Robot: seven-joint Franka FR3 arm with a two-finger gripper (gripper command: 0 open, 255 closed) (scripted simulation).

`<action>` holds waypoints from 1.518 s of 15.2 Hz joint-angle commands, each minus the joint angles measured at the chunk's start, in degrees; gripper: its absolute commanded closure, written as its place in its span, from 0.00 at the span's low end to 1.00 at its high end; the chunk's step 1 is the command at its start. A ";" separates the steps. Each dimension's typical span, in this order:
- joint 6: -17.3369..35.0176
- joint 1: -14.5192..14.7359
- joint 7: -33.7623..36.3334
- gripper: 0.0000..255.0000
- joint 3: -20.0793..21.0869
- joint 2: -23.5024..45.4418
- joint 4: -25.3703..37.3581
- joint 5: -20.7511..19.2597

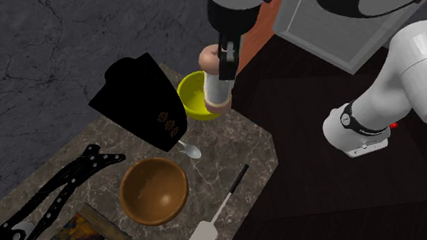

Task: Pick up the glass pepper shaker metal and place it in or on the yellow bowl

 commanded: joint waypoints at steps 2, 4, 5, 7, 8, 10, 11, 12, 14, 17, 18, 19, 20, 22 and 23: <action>-0.97 -1.70 -4.06 1.00 -2.58 1.07 2.56 -0.94; -1.51 -2.82 -6.70 1.00 -4.24 2.00 4.38 -1.48; -1.79 -3.36 -8.01 1.00 -5.07 2.55 5.38 -1.72; -2.37 -4.42 -10.62 1.00 -6.68 3.81 7.59 -2.14; -2.67 -4.97 -11.97 1.00 -7.49 4.55 8.82 -2.32; -1.15 -4.98 -11.77 1.00 -7.52 4.63 7.37 -2.39; -0.39 -4.99 -11.66 1.00 -7.53 4.71 6.68 -2.42; 0.37 -5.00 -11.56 1.00 -7.54 4.78 5.99 -2.46; 1.89 -5.01 -11.34 1.00 -7.56 4.98 4.65 -2.55; 4.18 -5.05 -11.02 1.00 -7.60 5.36 2.73 -2.69; 4.94 -5.06 -10.91 1.00 -7.61 5.51 2.11 -2.74; 5.71 -5.07 -10.80 1.00 -7.62 5.68 1.50 -2.80; 6.47 -5.08 -10.68 1.00 -7.63 5.86 0.91 -2.85; 8.01 -5.11 -10.45 1.00 -7.65 6.25 -0.25 -2.97; 8.78 -5.13 -10.33 1.00 -7.66 6.47 -0.81 -3.04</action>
